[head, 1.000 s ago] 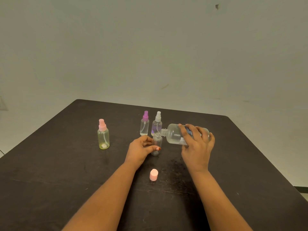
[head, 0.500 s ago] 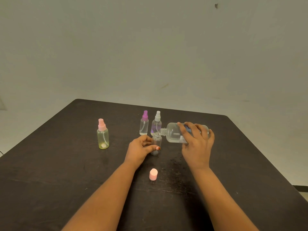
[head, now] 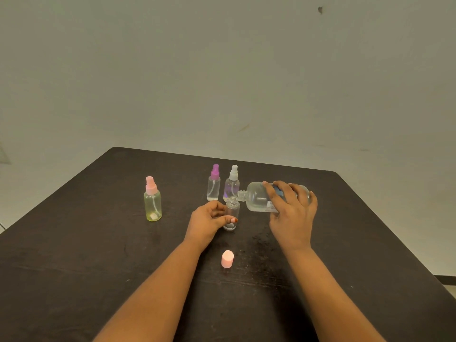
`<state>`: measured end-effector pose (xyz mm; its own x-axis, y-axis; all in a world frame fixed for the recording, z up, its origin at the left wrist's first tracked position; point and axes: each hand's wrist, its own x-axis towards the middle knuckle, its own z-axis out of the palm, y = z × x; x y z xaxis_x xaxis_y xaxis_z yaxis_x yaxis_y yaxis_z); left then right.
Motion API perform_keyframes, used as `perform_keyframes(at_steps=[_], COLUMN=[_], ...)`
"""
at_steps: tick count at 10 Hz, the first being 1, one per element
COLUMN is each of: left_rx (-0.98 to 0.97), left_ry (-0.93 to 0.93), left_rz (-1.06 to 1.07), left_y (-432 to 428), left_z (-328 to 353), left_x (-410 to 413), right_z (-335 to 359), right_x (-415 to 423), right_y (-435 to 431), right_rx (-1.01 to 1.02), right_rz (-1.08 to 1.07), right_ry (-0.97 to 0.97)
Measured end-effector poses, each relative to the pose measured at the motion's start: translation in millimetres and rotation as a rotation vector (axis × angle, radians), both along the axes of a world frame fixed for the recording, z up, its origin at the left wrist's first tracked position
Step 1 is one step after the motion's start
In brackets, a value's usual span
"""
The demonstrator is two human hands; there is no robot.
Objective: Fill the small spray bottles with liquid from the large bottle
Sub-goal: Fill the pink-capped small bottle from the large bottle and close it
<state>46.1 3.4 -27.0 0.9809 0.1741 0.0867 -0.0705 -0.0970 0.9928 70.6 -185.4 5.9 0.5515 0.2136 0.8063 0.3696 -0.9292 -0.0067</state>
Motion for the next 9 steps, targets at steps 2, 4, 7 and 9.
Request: perform_keyframes(at_steps=[2, 4, 7, 9], left_rx=[-0.013, -0.011, -0.006, -0.004], left_ry=[-0.009, -0.009, -0.003, 0.005], left_rz=[0.011, 0.006, 0.006, 0.005], left_y=[0.6, 0.6, 0.5, 1.0], left_z=[-2.4, -2.0, -1.5, -1.8], left_x=[1.6, 1.5, 1.2, 1.1], right_z=[0.2, 1.1, 3.3, 3.8], right_x=[0.7, 0.3, 1.2, 1.5], right_y=[0.4, -0.3, -0.3, -0.4], right_rx=[-0.007, -0.012, -0.027, -0.019], right_rz=[-0.007, -0.005, 0.002, 0.004], right_ry=[0.003, 0.003, 0.003, 0.010])
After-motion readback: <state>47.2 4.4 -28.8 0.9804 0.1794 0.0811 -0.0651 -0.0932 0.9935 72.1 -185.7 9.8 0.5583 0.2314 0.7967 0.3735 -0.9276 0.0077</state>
